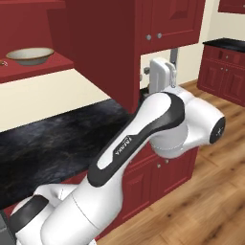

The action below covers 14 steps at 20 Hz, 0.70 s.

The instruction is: Pick the mug and place it in the sink. Pick the bowl and place it in the open cabinet and then close the cabinet.

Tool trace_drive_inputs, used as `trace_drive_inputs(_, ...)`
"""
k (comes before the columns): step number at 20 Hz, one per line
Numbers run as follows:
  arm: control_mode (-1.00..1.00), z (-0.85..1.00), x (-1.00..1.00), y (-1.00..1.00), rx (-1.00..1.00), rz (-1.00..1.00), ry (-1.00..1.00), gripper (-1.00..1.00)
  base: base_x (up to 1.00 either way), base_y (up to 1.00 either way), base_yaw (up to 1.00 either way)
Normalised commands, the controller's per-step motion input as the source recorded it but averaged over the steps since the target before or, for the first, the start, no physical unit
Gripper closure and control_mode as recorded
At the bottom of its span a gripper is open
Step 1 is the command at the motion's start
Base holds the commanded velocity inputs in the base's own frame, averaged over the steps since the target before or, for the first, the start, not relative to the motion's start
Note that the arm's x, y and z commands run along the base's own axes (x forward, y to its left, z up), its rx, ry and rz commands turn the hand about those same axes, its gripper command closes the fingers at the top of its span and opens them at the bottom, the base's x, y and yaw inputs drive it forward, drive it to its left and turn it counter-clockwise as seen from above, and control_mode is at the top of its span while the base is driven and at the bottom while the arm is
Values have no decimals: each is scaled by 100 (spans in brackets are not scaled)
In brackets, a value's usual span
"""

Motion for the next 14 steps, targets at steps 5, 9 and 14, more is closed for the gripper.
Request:
trace_drive_inputs(5, -100, -25, 37, 0, 0, 7, 0, -100, 0, 0, 0)
trace_drive_inputs(9, -100, -15, 43, 1, 0, 5, 0, -100, 0, 0, 0)
trace_drive_inputs(14, -100, -6, 30, 0, 0, 5, 0, -100, 0, 0, 0)
